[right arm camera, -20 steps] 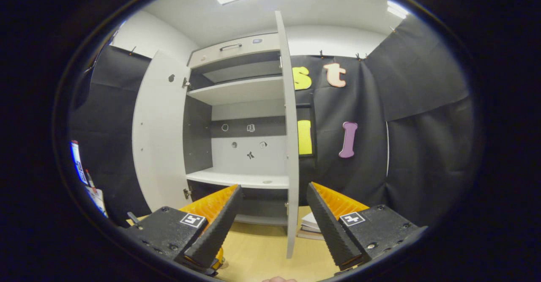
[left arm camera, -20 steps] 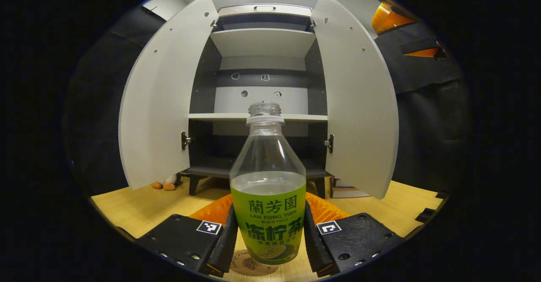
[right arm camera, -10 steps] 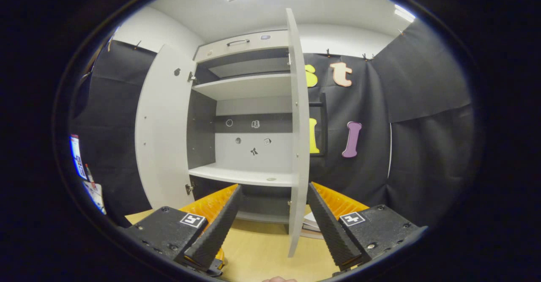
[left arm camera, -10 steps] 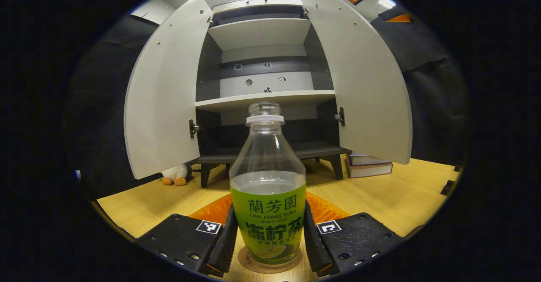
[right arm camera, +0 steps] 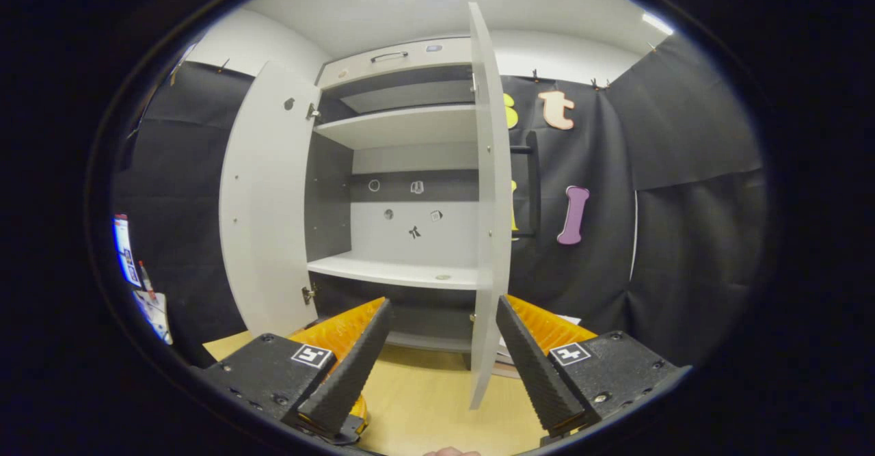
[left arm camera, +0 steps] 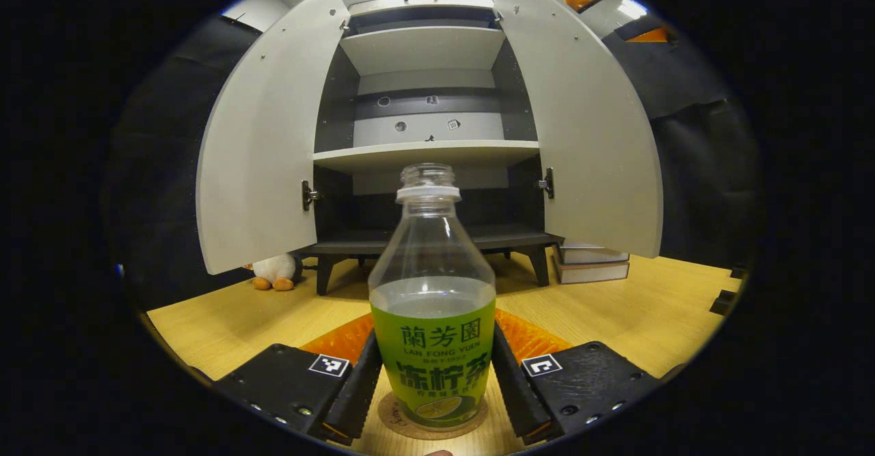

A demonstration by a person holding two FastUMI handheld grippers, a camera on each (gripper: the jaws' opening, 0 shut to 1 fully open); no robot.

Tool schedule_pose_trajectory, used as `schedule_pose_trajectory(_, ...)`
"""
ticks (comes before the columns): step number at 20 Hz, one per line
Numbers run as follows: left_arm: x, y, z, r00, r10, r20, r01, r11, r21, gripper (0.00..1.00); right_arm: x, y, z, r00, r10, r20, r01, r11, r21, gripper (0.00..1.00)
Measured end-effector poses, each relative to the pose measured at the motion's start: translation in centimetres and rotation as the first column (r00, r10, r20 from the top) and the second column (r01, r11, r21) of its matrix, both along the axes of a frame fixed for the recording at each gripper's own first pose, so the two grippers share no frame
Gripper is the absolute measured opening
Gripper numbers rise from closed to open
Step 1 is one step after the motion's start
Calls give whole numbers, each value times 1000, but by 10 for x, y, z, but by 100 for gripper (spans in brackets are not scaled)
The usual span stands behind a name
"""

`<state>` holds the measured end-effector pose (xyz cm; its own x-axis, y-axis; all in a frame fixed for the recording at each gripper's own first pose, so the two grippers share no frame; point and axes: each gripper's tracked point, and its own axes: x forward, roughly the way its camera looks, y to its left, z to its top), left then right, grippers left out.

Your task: Grasp the bottle in the cabinet with the left hand and place it on the coaster, then close the right door with the right hand and the left door with the left hand.

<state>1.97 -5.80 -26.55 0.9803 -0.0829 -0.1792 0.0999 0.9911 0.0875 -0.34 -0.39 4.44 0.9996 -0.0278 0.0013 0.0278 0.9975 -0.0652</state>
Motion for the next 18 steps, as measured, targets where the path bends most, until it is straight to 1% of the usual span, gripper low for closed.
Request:
schedule_pose_trajectory(2,0,-4,5,1000,-18,1,18,1000,-13,77,1,-2,-2,1000,-2,-13,2,1000,3,100)
schedule_pose_trajectory(3,-1,-5,8,1000,-25,-2,25,1000,-19,86,2,-3,-1,1000,-3,-12,3,1000,7,100)
schedule_pose_trajectory(4,-3,-6,12,1000,-26,1,26,999,-19,92,3,-4,0,1000,-5,-8,5,1000,14,100)
schedule_pose_trajectory(5,-4,-4,18,1000,-25,10,25,1000,-18,98,4,-3,0,1000,-2,-6,3,1000,22,98)
schedule_pose_trajectory(6,-4,-3,23,999,-30,15,31,999,-22,97,5,-2,-1,1000,3,-5,-3,1000,27,100)
schedule_pose_trajectory(8,-8,-2,36,999,-39,16,39,999,-33,97,4,1,-4,1000,13,-4,-13,999,30,100)
schedule_pose_trajectory(9,-10,-1,45,999,-42,21,43,998,-40,97,4,1,-5,1000,16,-1,-16,999,29,98)
schedule_pose_trajectory(10,-11,1,55,998,-46,30,47,998,-48,98,4,2,-7,1000,20,-1,-20,999,27,98)
schedule_pose_trajectory(11,-12,2,67,998,-52,41,55,997,-55,97,5,2,-8,1000,25,-1,-25,999,27,100)
schedule_pose_trajectory(12,-14,1,80,997,-60,48,63,996,-59,97,4,2,-10,1000,30,0,-30,999,31,98)
schedule_pose_trajectory(13,-14,0,95,996,-69,61,73,995,-63,97,4,3,-12,999,36,1,-36,999,38,100)
schedule_pose_trajectory(15,-16,-3,129,991,-92,96,98,993,-59,97,6,2,-17,999,44,-3,-44,998,48,100)
schedule_pose_trajectory(16,-15,-3,148,988,-101,113,108,992,-59,97,6,-1,-18,999,45,2,-45,998,49,98)
schedule_pose_trajectory(17,-16,-4,164,987,-105,125,113,992,-59,97,7,-3,-18,999,44,9,-44,998,47,100)
schedule_pose_trajectory(18,-15,-2,181,985,-104,135,113,992,-62,97,7,-4,-19,999,45,16,-45,998,41,98)
